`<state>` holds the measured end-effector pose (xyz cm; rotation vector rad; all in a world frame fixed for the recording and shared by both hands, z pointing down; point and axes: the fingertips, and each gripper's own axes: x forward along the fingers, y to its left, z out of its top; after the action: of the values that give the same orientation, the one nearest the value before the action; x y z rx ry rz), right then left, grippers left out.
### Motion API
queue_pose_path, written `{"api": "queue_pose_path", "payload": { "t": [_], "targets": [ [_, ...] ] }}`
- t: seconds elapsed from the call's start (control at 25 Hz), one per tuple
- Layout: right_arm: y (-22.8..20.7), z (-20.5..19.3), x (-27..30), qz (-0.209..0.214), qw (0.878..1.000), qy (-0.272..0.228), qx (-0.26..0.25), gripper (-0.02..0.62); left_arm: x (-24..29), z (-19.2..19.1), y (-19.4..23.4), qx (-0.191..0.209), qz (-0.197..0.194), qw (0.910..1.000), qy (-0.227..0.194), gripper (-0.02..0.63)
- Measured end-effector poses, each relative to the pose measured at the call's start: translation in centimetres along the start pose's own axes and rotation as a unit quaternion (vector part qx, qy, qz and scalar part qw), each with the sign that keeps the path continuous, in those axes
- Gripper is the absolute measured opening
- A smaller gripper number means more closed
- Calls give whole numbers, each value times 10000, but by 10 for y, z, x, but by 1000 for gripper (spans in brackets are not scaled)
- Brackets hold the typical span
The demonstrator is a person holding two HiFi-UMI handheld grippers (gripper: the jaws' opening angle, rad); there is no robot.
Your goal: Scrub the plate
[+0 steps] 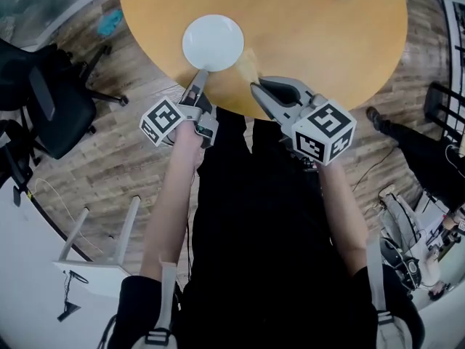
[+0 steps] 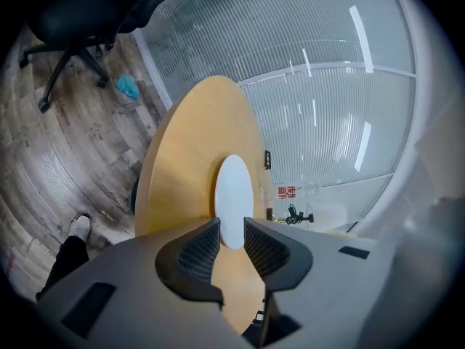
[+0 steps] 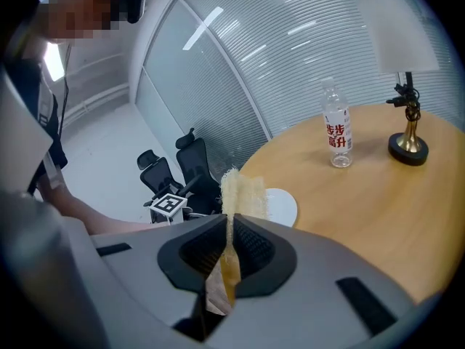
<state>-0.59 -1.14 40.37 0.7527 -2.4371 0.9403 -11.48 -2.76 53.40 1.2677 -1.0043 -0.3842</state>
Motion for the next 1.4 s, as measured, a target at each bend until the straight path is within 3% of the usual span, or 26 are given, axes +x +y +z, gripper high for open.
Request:
{"api": "queue_pose_path", "payload": {
  "t": [0.4, 0.64, 1.12, 1.4],
  "targets": [
    [-15, 8, 17, 73, 10000, -36, 23, 34, 18, 5, 10, 4, 290, 9994, 195, 95],
    [-16, 0, 41, 59, 9999, 129, -9, 34, 20, 4, 18, -22, 482, 9979, 432, 36],
    [-20, -18, 115, -21, 9967, 804, 52, 34, 14, 0, 16, -224, 440, 9971, 572, 24],
    [-21, -55, 125, -70, 9888, 1480, 193, 34, 0, -21, 18, -164, 402, 9965, 719, 21]
  ]
}}
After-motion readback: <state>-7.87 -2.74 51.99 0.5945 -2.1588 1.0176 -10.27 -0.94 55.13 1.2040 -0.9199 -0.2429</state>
